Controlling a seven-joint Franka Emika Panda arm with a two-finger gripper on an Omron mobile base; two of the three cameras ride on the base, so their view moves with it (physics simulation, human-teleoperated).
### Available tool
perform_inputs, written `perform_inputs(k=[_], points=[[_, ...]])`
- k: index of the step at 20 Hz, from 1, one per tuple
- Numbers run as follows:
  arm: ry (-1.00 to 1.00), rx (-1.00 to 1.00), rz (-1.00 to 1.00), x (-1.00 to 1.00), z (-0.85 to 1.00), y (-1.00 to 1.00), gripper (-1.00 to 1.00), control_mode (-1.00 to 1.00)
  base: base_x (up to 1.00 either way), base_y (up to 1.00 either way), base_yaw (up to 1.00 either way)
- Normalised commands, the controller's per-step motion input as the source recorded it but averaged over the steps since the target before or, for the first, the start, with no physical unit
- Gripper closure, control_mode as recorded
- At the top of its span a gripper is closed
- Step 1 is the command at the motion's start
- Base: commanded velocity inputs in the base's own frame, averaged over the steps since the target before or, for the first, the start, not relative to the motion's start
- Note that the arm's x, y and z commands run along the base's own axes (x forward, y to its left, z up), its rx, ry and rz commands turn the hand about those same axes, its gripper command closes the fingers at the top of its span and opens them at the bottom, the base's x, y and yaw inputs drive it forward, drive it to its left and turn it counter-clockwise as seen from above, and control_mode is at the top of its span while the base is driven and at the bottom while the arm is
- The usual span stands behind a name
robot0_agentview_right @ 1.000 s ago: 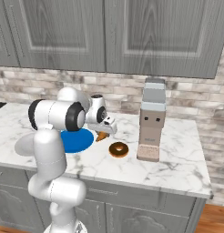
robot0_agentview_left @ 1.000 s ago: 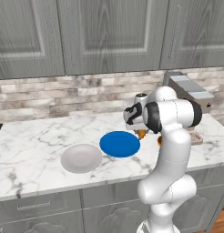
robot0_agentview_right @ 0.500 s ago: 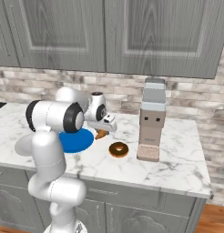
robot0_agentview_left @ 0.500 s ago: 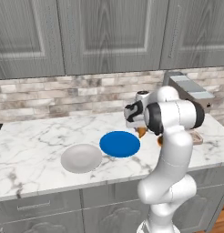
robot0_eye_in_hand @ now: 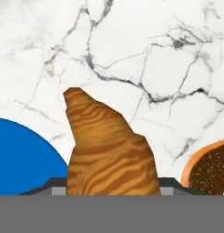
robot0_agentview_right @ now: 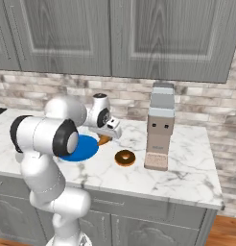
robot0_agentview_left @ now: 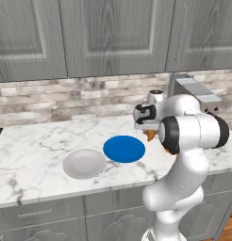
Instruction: Place the pastries on the plates.
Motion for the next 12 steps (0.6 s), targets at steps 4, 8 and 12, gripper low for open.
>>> perform_inputs(k=[4, 8, 12], points=[[-0.05, 0.0, 0.0, -0.58, 0.4, 0.14, 1.0, -1.0, 0.0, 0.0, 0.0], [-0.02, 0.01, 0.0, -0.61, 0.55, 0.16, 1.0, -1.0, 0.0, 0.0, 0.0], [-0.05, 0.02, 0.0, -0.61, 0.31, 0.39, 1.0, -1.0, 0.0, 0.0, 0.0]])
